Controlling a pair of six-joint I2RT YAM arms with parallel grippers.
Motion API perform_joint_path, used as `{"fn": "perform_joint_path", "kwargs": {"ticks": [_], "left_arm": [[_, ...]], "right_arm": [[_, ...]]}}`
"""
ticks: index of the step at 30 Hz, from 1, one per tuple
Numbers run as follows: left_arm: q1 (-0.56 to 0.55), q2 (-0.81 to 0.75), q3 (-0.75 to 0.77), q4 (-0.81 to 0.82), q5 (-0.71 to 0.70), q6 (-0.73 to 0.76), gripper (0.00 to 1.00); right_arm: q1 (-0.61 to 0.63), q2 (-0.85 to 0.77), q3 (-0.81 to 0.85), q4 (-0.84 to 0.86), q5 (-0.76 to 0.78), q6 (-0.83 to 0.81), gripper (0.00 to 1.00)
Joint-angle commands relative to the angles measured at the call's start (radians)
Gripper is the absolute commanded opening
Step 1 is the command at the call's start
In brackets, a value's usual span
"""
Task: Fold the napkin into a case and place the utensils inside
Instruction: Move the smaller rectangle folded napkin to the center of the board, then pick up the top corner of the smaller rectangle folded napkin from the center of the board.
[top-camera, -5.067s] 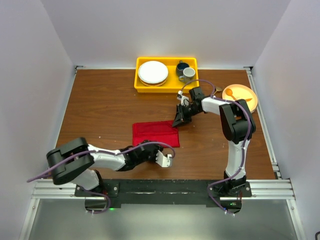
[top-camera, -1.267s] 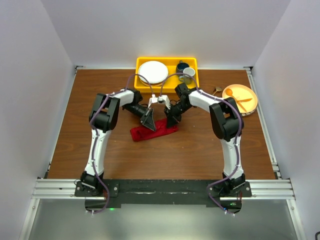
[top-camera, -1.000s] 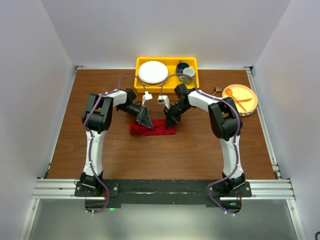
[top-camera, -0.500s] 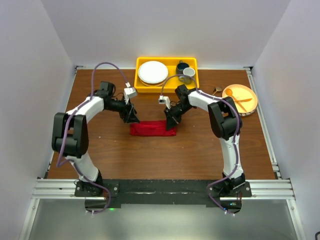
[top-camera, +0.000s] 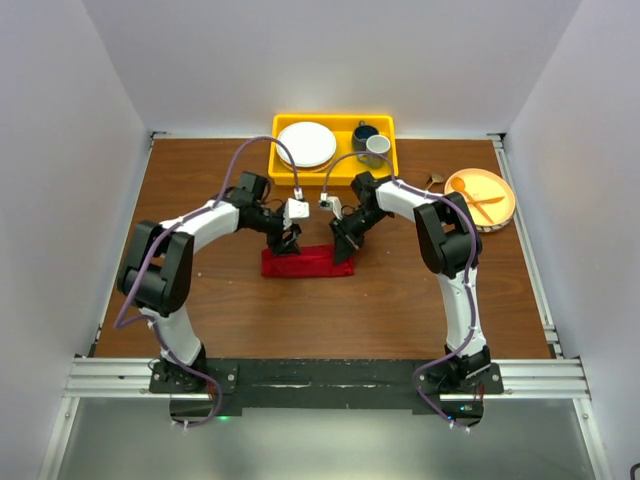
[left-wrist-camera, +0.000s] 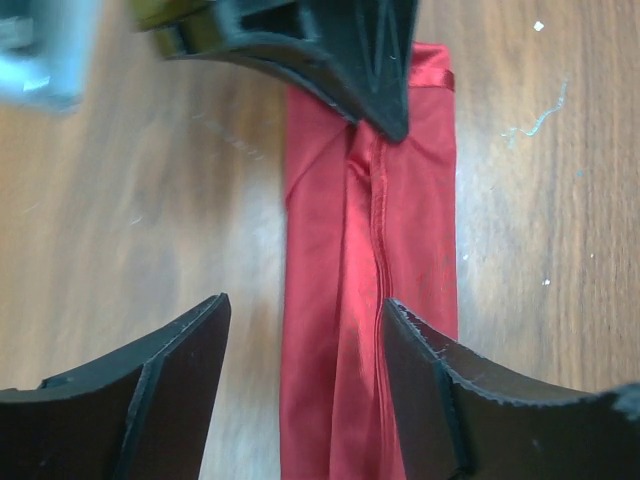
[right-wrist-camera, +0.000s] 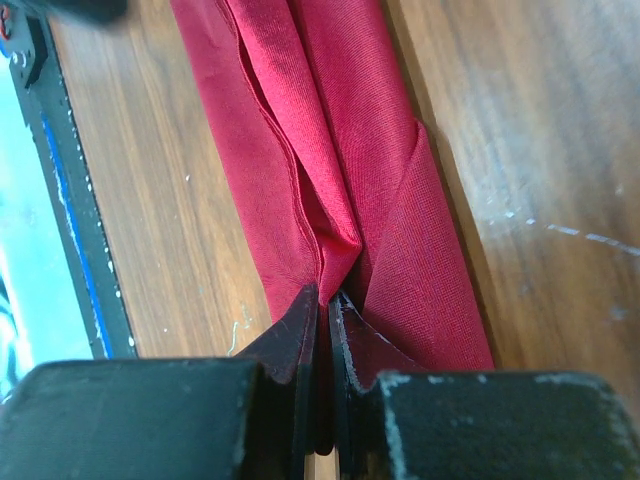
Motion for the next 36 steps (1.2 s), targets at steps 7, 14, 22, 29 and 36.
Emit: {"fn": "perform_joint_path", "kwargs": {"ticks": [7,14,22,29,36], "left_arm": [[-0.052,-0.186,-0.173,0.036,0.021,0.006,0.58],[-0.202,-0.429,-0.396,0.243,-0.142,-0.134,0.59],[-0.346,-0.339,-0.355,0.356,-0.225,-0.296,0.58],[-0.403,-0.246,-0.350,0.507,-0.262,-0.433,0.57],[-0.413,-0.144,-0.299,0.556,-0.291,-0.485,0.60]], "right_arm": [[-0.001,-0.025,-0.078,-0.082,-0.047,-0.019,0.00],[0.009,-0.145,-0.238,-0.018,-0.075,0.049,0.00],[0.014,-0.228,-0.296,0.053,-0.084,0.105,0.00],[0.016,-0.249,-0.296,0.079,-0.109,0.121,0.00],[0.016,-0.254,-0.299,0.073,-0.113,0.096,0.00]]}}
